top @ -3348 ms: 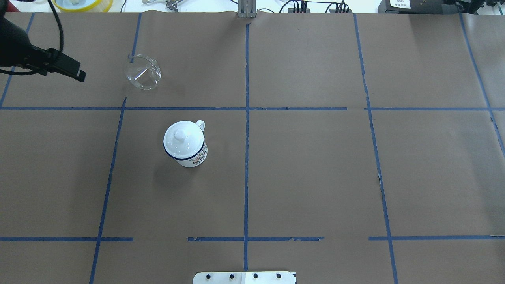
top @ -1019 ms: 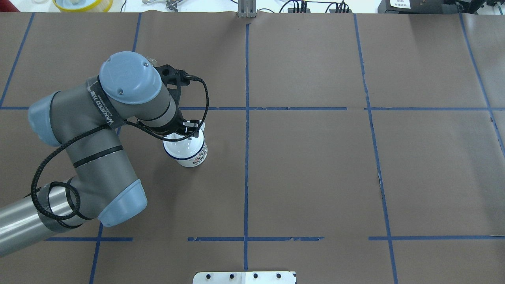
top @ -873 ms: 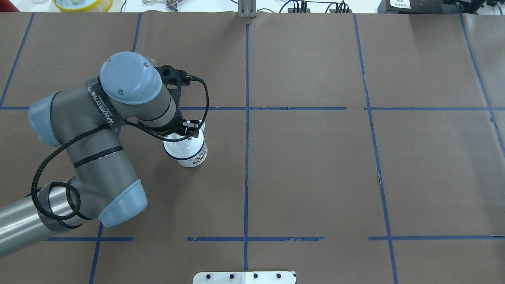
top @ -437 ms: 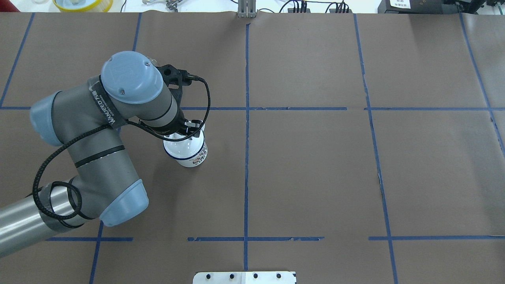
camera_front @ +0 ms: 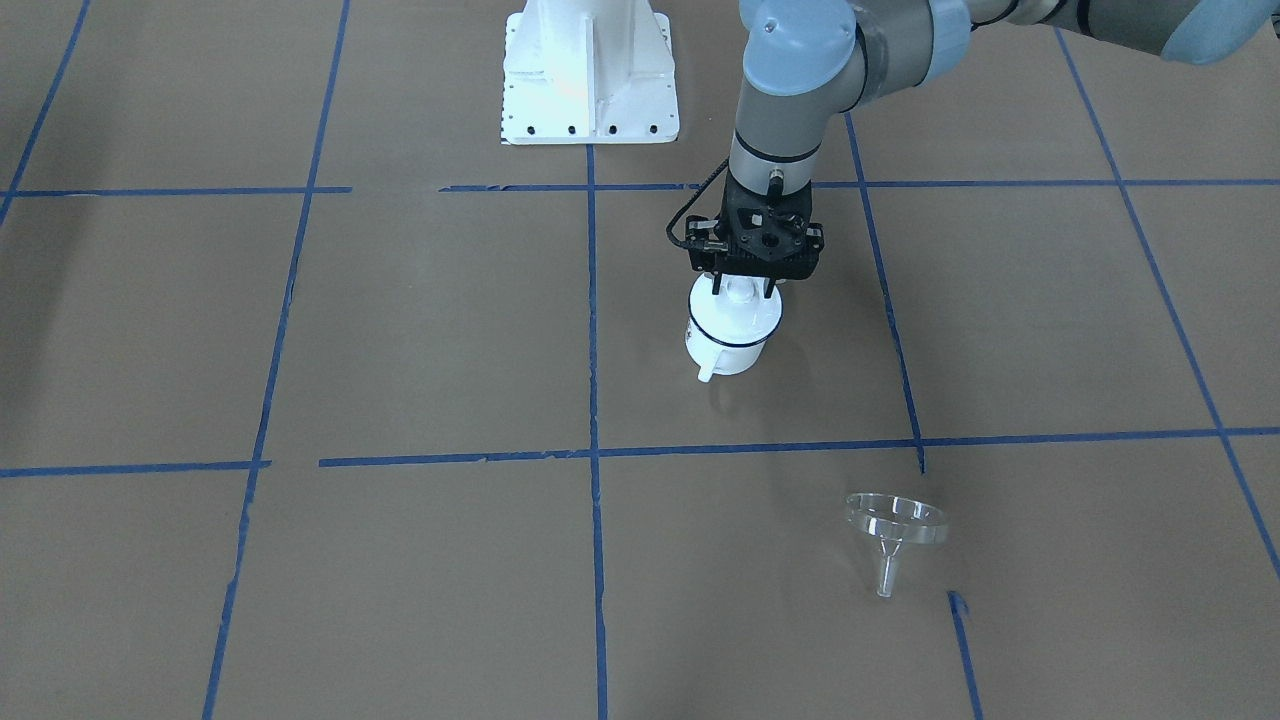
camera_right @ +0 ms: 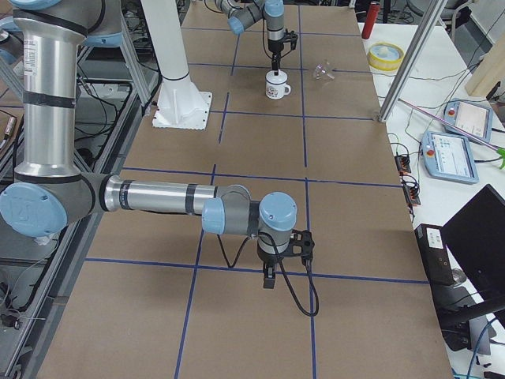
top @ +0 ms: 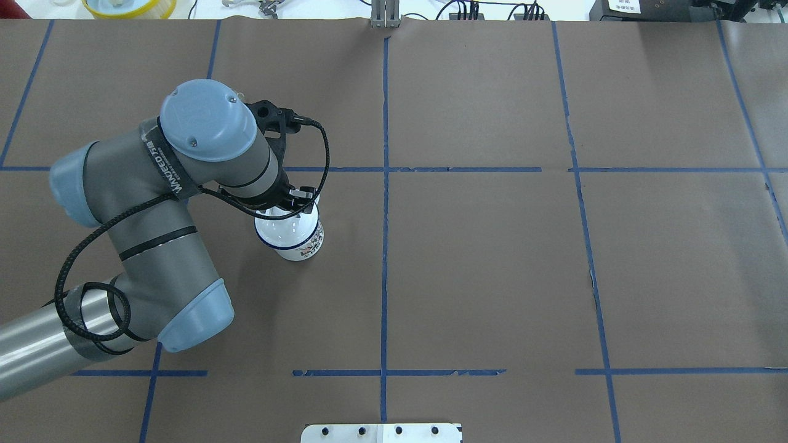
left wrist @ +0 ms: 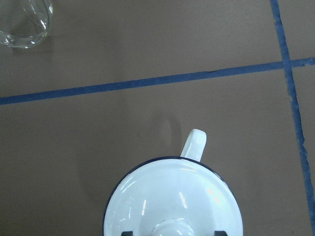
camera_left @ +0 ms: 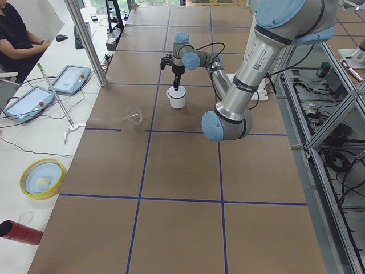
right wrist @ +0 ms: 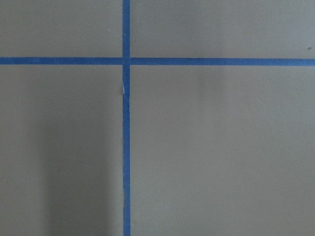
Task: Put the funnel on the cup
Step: 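Lift the white lid off the mug with the left gripper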
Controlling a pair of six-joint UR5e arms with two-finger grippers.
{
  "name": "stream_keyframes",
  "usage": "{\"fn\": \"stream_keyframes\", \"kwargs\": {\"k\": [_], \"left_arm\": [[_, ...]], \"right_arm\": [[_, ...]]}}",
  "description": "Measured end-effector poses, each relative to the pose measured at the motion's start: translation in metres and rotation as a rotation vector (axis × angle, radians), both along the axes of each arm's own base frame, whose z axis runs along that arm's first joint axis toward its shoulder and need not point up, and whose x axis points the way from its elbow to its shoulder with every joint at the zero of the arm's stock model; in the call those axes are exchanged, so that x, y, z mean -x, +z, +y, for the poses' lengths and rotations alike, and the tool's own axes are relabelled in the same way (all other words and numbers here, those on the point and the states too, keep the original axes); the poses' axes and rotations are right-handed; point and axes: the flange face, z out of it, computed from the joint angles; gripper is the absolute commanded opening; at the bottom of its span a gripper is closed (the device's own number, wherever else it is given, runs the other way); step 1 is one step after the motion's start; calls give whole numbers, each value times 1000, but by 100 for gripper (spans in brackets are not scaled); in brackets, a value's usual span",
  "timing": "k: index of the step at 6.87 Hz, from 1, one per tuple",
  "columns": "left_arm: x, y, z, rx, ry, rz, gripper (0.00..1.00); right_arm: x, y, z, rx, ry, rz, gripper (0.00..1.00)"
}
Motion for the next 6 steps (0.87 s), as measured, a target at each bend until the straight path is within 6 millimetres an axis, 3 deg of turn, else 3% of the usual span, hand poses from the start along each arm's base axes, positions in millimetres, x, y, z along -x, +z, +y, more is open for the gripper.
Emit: {"fn": "stream_keyframes", "kwargs": {"k": [2, 3, 4, 6], "left_arm": [[-1, 1, -1, -1, 0, 2, 57], [-1, 0, -1, -1, 0, 3, 48], [-1, 0, -1, -1, 1, 4, 36], [-1, -1, 0, -2, 1, 7, 2]], "right_arm": [[0, 0, 0, -1, 0, 0, 100], [0, -1, 0, -1, 0, 0, 100], [0, 0, 0, -1, 0, 0, 100], [0, 0, 0, -1, 0, 0, 100]]}}
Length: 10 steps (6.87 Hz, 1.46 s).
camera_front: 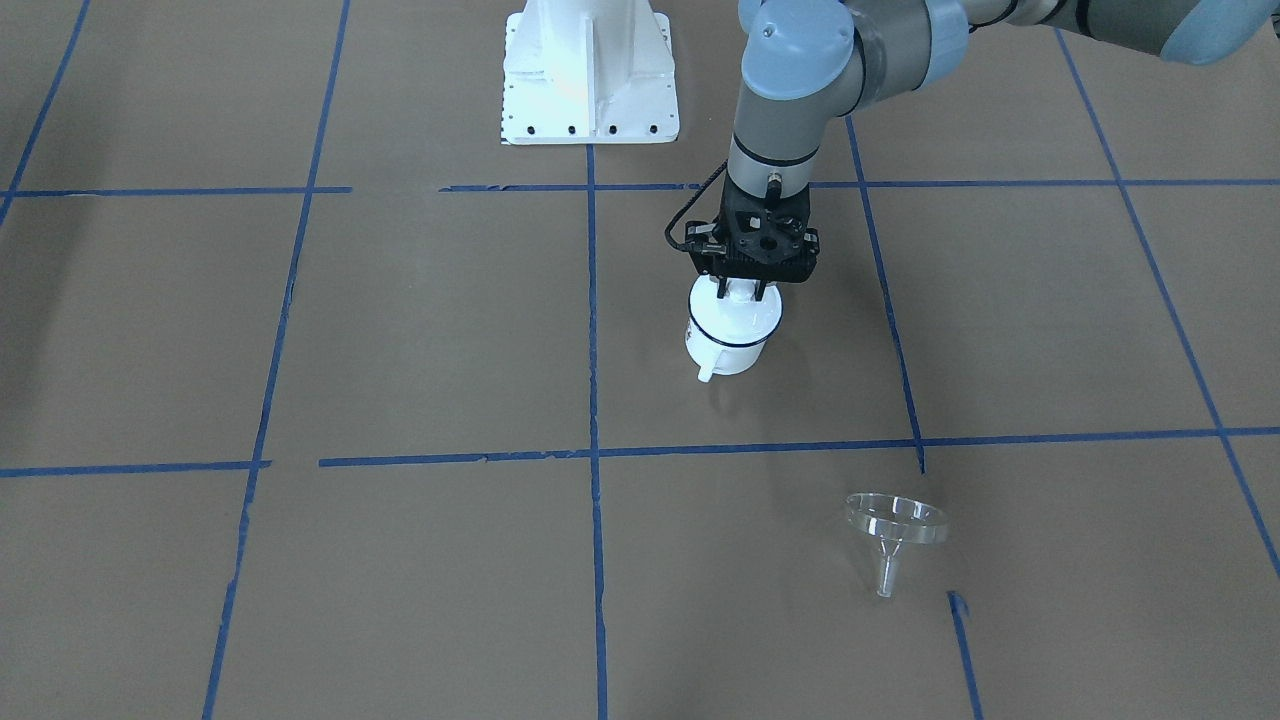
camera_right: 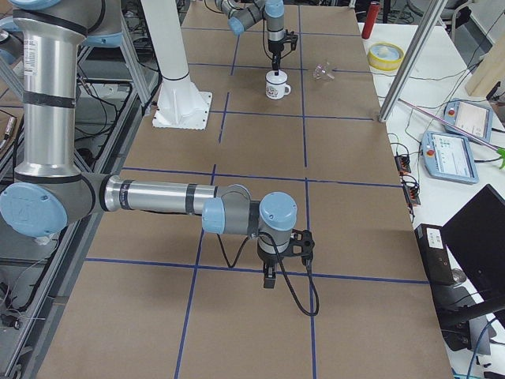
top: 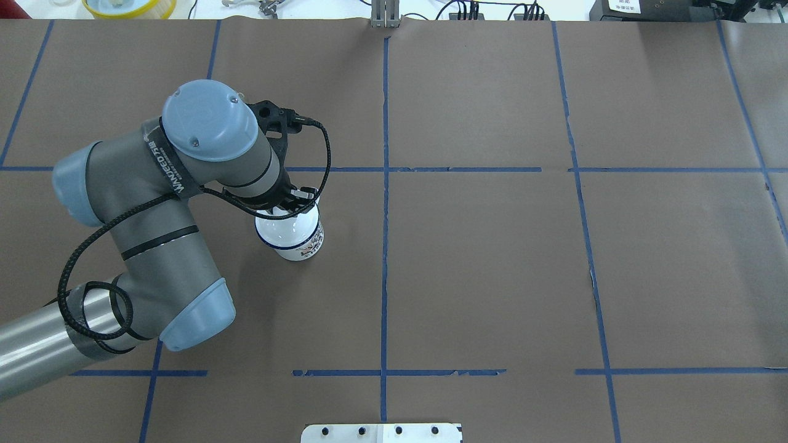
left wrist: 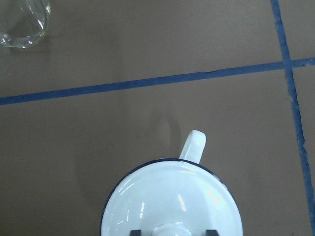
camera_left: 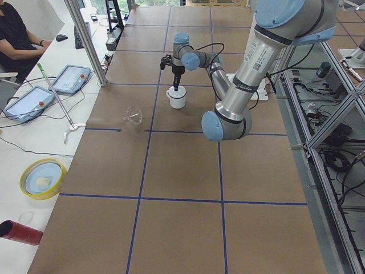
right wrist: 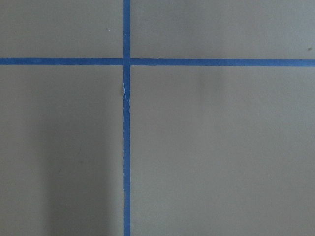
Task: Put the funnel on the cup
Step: 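Lift the white lid off the mug with the left gripper, then set the lid on the table beside the mug and open the left gripper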
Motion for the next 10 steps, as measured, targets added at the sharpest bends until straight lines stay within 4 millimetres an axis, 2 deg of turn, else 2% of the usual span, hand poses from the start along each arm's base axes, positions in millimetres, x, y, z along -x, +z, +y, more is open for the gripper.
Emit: {"fn": "stream_keyframes", "kwargs": {"k": [2, 4, 6, 7, 8, 9, 10], "left_arm": [[4, -2, 3, -7, 1, 4, 0], [22, -14, 8, -36, 12, 12, 0], [61, -35, 6, -77, 13, 7, 0], [79, -38, -1, -106, 16, -2, 0], [92, -31, -8, -147, 43, -23, 0], [103, -9, -10, -181, 69, -42, 0], [115, 25, -5, -204, 78, -41, 0]], "right_arm": [[0, 0, 0, 1, 0, 0, 100], [0, 0, 0, 1, 0, 0, 100], [0, 0, 0, 0, 0, 0, 100], [0, 0, 0, 0, 0, 0, 100], [0, 0, 0, 0, 0, 0, 100], [0, 0, 0, 1, 0, 0, 100], [0, 1, 0, 1, 0, 0, 100]]}}
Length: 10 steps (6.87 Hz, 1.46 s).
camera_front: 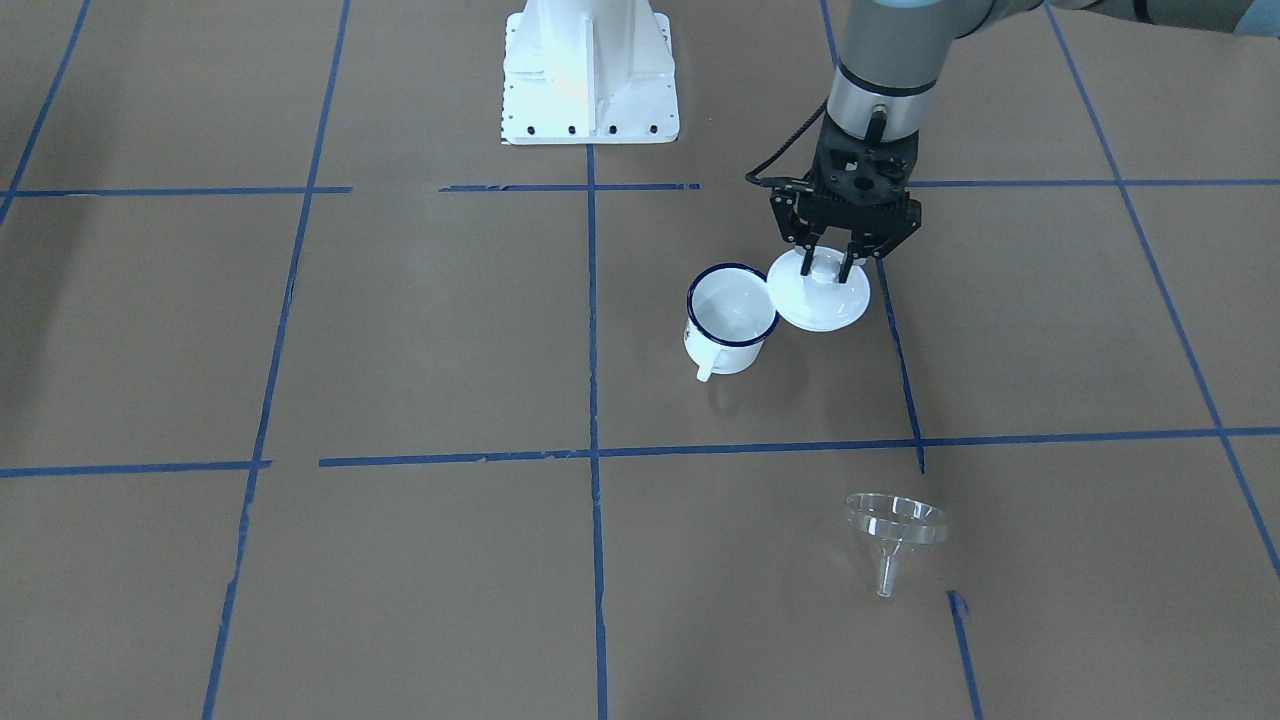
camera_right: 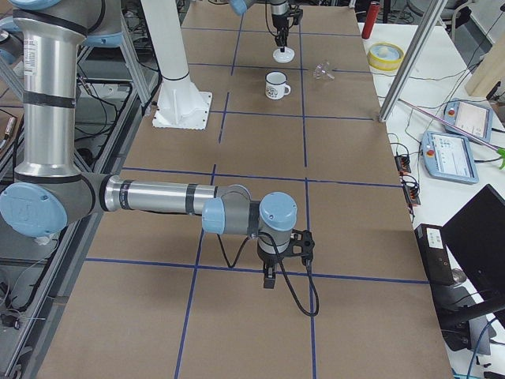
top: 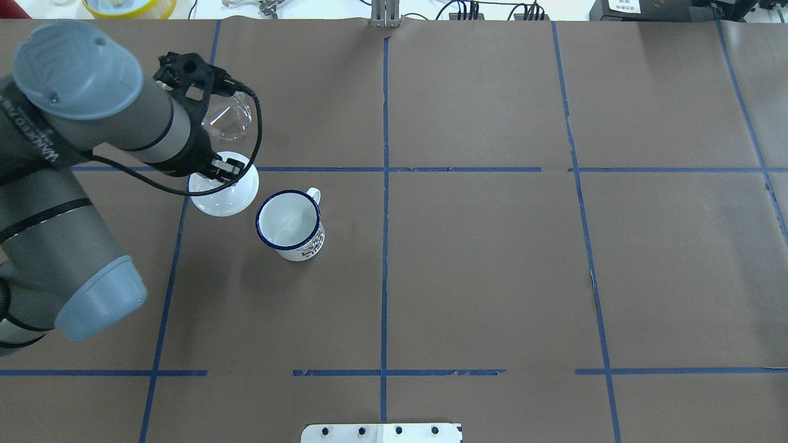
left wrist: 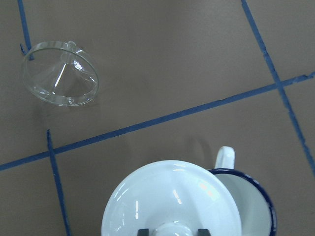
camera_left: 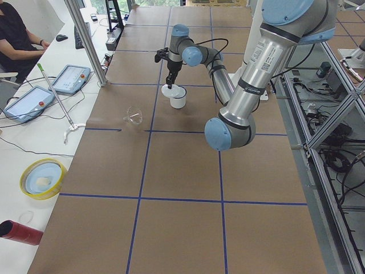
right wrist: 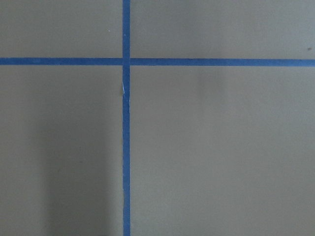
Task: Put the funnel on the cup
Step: 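Set the lid on the table beside the mug and open the left gripper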
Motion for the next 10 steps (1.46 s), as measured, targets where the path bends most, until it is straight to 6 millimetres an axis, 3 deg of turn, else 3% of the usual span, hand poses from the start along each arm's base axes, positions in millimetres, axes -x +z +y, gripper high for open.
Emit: {"fn": "stream_keyframes", "kwargs": {"k": [2, 3, 4, 6, 7, 8, 9, 10], "left_arm": [[18, 82, 14, -17, -13, 34, 0], [19, 112, 17, 6, -43, 59, 0], [10, 133, 18, 46, -72, 80, 0], [-13, 155, 24, 93, -81, 96, 0], [-21, 159, 26, 102, -75, 94, 36], [-28, 162, 27, 107, -67, 90, 88], [-34, 161, 25, 108, -61, 89, 100], [-38, 158, 23, 107, -58, 90, 100]], "right_arm": [[0, 0, 0, 0, 0, 0, 100], [0, 0, 0, 0, 0, 0, 100], [0, 0, 0, 1, 0, 0, 100], [0, 0, 0, 1, 0, 0, 100], [0, 0, 0, 0, 0, 0, 100], [0, 0, 0, 0, 0, 0, 100], [0, 0, 0, 0, 0, 0, 100], [0, 0, 1, 1, 0, 0, 100]]}}
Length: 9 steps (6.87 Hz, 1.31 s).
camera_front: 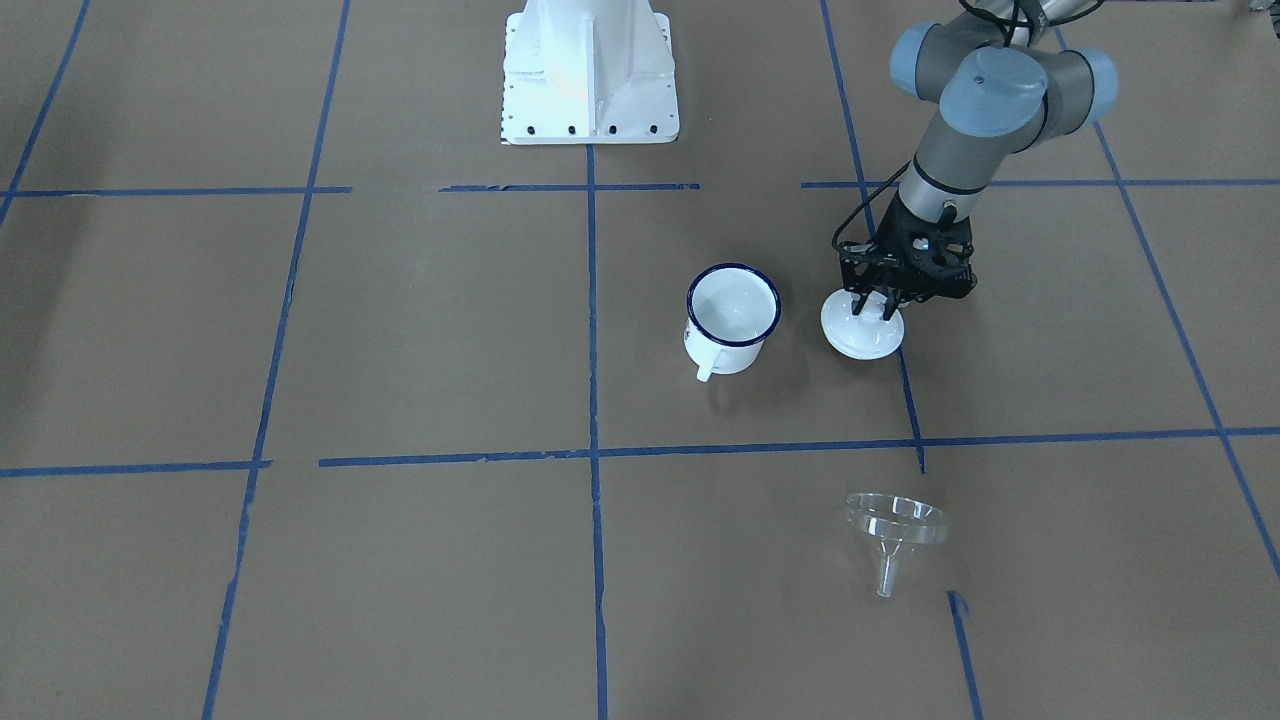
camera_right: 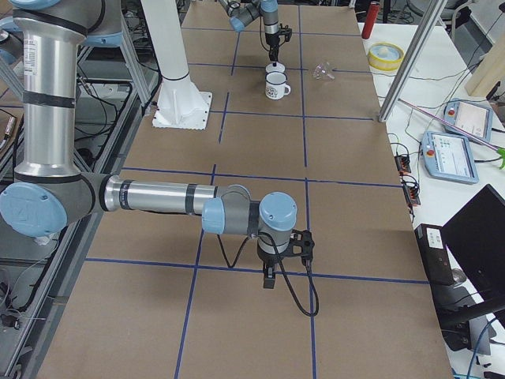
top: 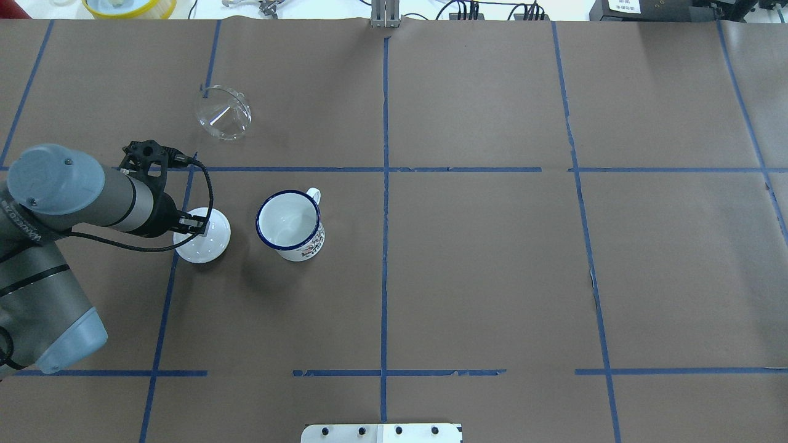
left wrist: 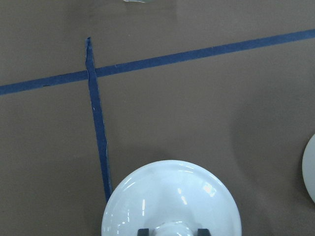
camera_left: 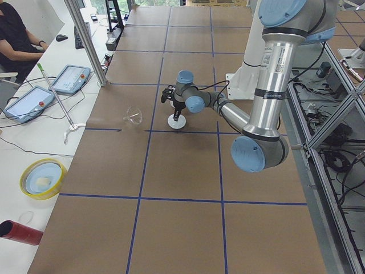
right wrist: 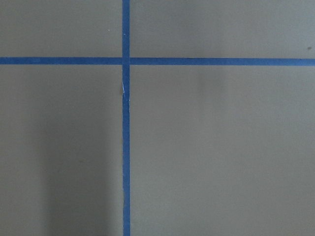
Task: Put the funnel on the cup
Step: 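Set the lid on the table beside the mug and open the left gripper, then move the left gripper up to the glass funnel, then grasp the glass funnel's rim with the left gripper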
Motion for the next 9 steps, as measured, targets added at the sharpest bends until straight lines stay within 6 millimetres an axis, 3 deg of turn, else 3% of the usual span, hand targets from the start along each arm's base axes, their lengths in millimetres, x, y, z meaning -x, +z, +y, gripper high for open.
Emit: {"fn": "stream_keyframes", "kwargs": {"k": [3, 4, 7, 9], "left_arm": [[-1, -12, -2, -16, 5, 13, 100], [2, -22, -11, -18, -4, 26, 100], [32, -57, -83, 36, -146, 56, 100], [28, -66, -124, 195, -325, 114, 100]], "right_arm": [[0, 0, 0, 0, 0, 0, 100], [0, 0, 0, 0, 0, 0, 100], [0, 0, 0, 0, 0, 0, 100], [0, 0, 0, -1, 0, 0, 100]]}}
